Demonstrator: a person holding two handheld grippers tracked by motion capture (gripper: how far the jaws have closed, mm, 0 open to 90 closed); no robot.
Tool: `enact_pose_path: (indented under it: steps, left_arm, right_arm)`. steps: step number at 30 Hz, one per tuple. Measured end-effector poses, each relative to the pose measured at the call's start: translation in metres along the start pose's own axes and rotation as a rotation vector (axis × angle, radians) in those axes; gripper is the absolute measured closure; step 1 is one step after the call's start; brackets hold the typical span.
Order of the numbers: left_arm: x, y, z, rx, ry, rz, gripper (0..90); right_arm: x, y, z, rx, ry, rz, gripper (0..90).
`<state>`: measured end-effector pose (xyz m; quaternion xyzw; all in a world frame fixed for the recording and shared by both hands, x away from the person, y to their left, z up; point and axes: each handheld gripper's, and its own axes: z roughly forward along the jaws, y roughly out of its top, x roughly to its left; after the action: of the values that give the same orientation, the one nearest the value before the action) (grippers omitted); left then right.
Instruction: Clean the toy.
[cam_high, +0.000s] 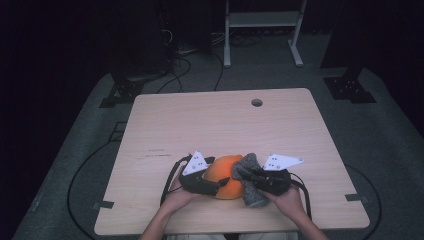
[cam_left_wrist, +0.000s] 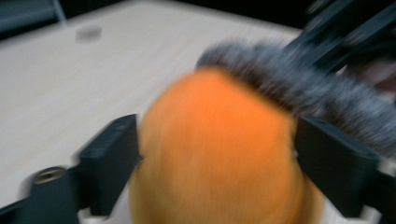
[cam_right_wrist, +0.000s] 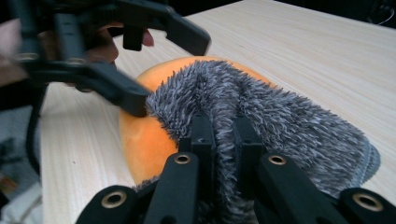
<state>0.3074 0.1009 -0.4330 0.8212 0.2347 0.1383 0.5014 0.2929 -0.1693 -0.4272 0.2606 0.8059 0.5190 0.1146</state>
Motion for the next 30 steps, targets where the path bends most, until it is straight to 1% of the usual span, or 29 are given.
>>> enact_pose_path:
  steps: [1,2,4,5,7,8,9,11,13,14,15,16,17,18,19,20,21,23,24,25,26,27,28,29,30]
  left_arm:
    - [0.000,-0.002,0.000,0.002,0.001,-0.001,23.7]
    - [0.000,-0.004,0.000,0.008,0.003,0.002,24.9]
    - [0.000,-0.005,-0.001,0.010,0.003,-0.006,25.7]
    - [0.001,-0.006,-0.001,0.006,0.001,-0.009,25.7]
    - [0.001,-0.007,-0.001,0.006,-0.004,0.001,26.4]
    - [-0.001,-0.007,-0.002,0.008,-0.005,0.013,26.5]
    - [-0.001,-0.007,-0.002,0.010,-0.003,0.020,26.7]
    - [-0.003,-0.007,-0.002,0.009,-0.011,0.042,27.4]
    - [-0.003,-0.008,-0.002,0.010,-0.014,0.051,27.8]
    - [-0.003,-0.008,-0.002,0.013,-0.014,0.053,27.8]
    - [-0.003,-0.008,-0.003,0.015,-0.013,0.052,27.8]
    - [-0.003,-0.008,-0.003,0.010,-0.014,0.046,27.8]
    - [-0.002,-0.009,-0.002,0.006,-0.013,0.042,27.7]
    - [-0.002,-0.009,-0.002,0.006,-0.011,0.040,27.7]
    - [-0.002,-0.009,-0.003,0.004,-0.012,0.039,27.7]
    - [-0.003,-0.009,-0.003,0.004,-0.013,0.046,27.7]
    - [-0.003,-0.009,-0.003,0.003,-0.018,0.054,27.7]
    - [-0.004,-0.009,-0.003,0.006,-0.019,0.063,27.7]
    - [-0.004,-0.009,-0.004,0.005,-0.020,0.065,27.7]
    - [-0.005,-0.010,-0.004,0.004,-0.022,0.069,27.8]
    - [-0.005,-0.009,-0.004,0.006,-0.023,0.079,27.8]
    - [-0.005,-0.009,-0.004,0.007,-0.023,0.085,27.8]
    - [-0.006,-0.009,-0.004,0.006,-0.023,0.085,27.8]
    - [-0.005,-0.009,-0.004,0.006,-0.023,0.083,27.7]
    - [-0.005,-0.009,-0.004,0.005,-0.021,0.081,27.7]
  right_arm:
    - [0.000,0.000,0.000,0.007,-0.012,-0.009,81.5]
    - [-0.001,-0.001,0.000,0.013,-0.015,-0.002,81.5]
    - [-0.009,-0.004,-0.001,0.023,-0.030,0.029,81.5]
    - [-0.015,-0.008,-0.002,0.036,-0.055,0.045,81.6]
    - [-0.026,-0.015,-0.003,0.065,-0.067,0.104,81.5]
    - [-0.028,-0.016,-0.003,0.073,-0.073,0.113,81.5]
    - [-0.028,-0.016,-0.004,0.065,-0.071,0.119,81.5]
    - [-0.024,-0.012,-0.006,0.031,-0.055,0.107,81.5]
    - [-0.018,-0.004,-0.007,-0.018,-0.023,0.081,81.5]
    - [-0.015,-0.002,-0.005,-0.018,-0.019,0.072,81.5]
    - [-0.015,-0.003,-0.003,-0.004,-0.023,0.064,81.5]
    - [-0.016,-0.006,-0.001,0.002,-0.026,0.074,81.5]
    - [-0.021,-0.011,0.000,0.001,-0.015,0.113,81.5]
    - [-0.026,-0.014,0.000,0.010,-0.011,0.140,81.6]
    - [-0.028,-0.016,0.000,0.024,-0.027,0.150,81.5]
    - [-0.031,-0.019,0.000,0.043,-0.048,0.151,81.5]
    - [-0.033,-0.021,-0.001,0.052,-0.049,0.166,81.5]
    - [-0.031,-0.019,-0.004,0.043,-0.047,0.161,81.5]
    - [-0.028,-0.016,-0.005,0.036,-0.050,0.142,81.5]
    - [-0.026,-0.013,-0.006,0.019,-0.041,0.128,81.5]
    - [-0.025,-0.011,-0.007,0.000,-0.031,0.125,81.5]
    - [-0.024,-0.010,-0.007,-0.004,-0.026,0.121,81.5]
    - [-0.024,-0.010,-0.006,0.004,-0.029,0.117,81.5]
    - [-0.027,-0.012,-0.004,0.017,-0.037,0.123,81.5]
    - [-0.030,-0.015,-0.003,0.031,-0.043,0.144,81.5]
